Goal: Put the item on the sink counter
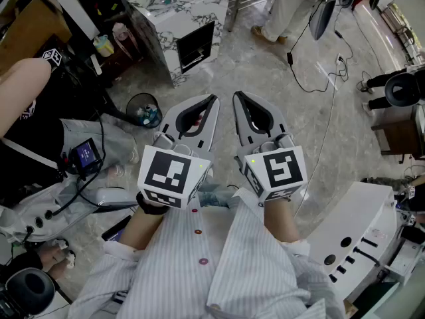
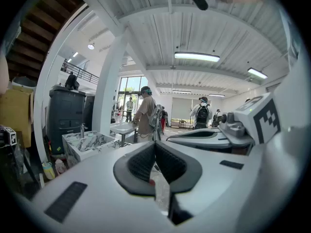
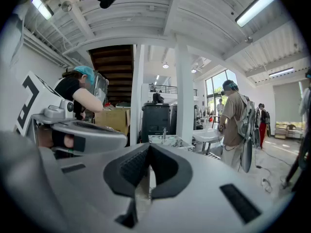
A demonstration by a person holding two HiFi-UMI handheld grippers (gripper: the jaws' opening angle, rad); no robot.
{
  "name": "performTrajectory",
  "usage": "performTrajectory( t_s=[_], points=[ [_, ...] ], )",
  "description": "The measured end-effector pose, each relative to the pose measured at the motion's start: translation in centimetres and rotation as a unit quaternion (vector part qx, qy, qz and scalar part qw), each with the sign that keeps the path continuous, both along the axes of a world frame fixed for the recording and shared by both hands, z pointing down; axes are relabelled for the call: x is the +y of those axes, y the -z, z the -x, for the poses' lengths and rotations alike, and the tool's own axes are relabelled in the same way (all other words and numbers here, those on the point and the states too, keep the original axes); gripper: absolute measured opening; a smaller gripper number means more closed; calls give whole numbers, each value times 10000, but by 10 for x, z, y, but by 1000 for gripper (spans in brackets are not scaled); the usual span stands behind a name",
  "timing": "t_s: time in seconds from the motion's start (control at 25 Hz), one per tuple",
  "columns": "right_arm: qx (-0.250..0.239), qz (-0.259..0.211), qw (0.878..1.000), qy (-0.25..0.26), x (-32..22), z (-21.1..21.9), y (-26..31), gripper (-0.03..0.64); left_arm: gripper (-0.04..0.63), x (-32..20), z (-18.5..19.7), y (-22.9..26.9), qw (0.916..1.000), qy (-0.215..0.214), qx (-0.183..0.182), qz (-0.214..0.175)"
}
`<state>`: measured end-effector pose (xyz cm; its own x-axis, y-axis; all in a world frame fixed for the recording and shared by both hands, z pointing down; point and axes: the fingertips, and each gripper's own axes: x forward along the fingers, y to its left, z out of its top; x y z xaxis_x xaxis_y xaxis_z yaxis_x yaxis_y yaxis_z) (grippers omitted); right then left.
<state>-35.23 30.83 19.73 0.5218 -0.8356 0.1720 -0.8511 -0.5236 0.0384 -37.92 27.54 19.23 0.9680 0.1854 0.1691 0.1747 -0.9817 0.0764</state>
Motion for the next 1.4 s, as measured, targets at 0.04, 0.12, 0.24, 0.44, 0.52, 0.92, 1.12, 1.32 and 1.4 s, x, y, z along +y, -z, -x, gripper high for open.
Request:
performTrajectory(
  t_s=[0.04, 0.12, 0.24, 0.44, 0.52, 0.92, 1.12, 1.32, 1.4],
  points=[
    [-2, -5, 10000, 6, 1, -2, 1, 9, 15, 1, -2, 0, 10000, 7, -3, -9],
    [4, -20, 10000, 15, 2, -6, 2, 9, 15, 3, -5, 1, 10000, 23, -1, -17],
    [53, -27, 10000, 17, 3, -12, 4, 9, 15, 3, -12, 1, 10000, 57, 14, 2],
    [62, 25, 9999, 89, 2, -18, 0, 9, 15, 1, -21, -3, 9999, 139, -23, -21],
    [47, 42, 9999, 112, 1, -22, -3, 9, 15, 0, -24, -6, 9998, 174, -56, -20],
    [-83, 144, 9997, 194, -23, -62, -23, 9, 15, -26, -72, -21, 9995, 273, -174, -39],
    [-67, 140, 9997, 185, -46, -107, -22, 9, 15, -47, -119, -20, 9997, 232, -113, -12],
    [66, 112, 9998, 163, -78, -164, -10, 9, 15, -75, -175, -13, 9999, 140, -11, -86],
    [59, 150, 9997, 175, -94, -188, -8, 9, 15, -93, -198, -14, 9999, 149, -44, -9]
  ],
)
